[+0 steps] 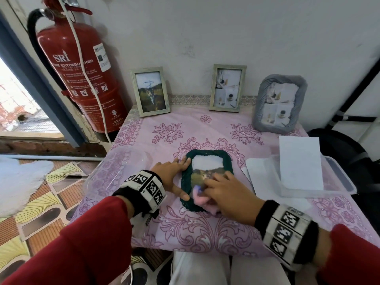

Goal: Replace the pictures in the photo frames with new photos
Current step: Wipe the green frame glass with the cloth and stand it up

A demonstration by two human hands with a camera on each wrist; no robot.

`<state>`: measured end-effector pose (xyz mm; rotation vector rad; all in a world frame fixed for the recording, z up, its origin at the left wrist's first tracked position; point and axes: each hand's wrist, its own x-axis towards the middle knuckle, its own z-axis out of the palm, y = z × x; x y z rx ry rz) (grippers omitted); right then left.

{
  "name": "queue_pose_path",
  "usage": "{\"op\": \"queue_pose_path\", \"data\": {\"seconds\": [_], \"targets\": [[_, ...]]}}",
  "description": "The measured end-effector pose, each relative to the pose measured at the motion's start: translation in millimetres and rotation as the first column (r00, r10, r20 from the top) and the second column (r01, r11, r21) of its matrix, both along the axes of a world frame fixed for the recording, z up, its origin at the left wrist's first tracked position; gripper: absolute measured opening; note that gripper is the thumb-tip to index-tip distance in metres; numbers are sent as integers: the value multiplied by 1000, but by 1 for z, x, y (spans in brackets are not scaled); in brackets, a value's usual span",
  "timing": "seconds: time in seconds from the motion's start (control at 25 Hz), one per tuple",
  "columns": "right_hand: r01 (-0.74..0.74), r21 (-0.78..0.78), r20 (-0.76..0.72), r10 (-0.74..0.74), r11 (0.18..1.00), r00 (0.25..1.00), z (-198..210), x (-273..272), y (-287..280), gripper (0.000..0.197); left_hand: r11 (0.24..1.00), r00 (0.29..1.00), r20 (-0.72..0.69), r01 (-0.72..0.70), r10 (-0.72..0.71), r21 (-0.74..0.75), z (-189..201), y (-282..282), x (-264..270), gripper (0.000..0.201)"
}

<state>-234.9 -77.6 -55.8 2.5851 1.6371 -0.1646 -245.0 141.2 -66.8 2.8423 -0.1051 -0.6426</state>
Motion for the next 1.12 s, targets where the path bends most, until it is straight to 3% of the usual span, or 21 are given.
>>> {"op": "queue_pose_path", "data": {"seconds": [0.16, 0.4, 0.52, 0.64, 0.92, 1.04, 1.12], "targets": [[60, -17, 239, -55, 998, 970, 10, 11, -31, 27, 1000, 1000, -17, 5, -6, -9, 3, -1, -1, 116], [219, -92, 254, -190, 971, 948, 7, 66, 2, 29, 1000, 1000, -23, -5, 4, -20, 0, -1, 0, 117], [250, -82, 156, -236, 965, 959, 4, 77, 31, 30, 1000, 1000, -20, -5, 5, -22, -1, -1, 2, 117], [201, -29, 48, -199, 979, 979, -3, 64, 52, 39, 1000, 1000, 13, 2, -2, -25, 0, -1, 1, 111], [42, 10, 38, -43, 999, 998, -1, 8, 20, 41, 1000, 1000, -14, -9, 9, 1, 1, -1, 1, 119], [-27, 28, 188, 21, 999, 982, 3, -2, -6, 31, 1000, 1000, -24, -4, 3, -30, 3, -1, 0, 117], [33, 8, 248, -34, 999, 968, 7, 4, -20, 22, 999, 999, -33, 1, -2, -34, 4, -1, 0, 116]]}}
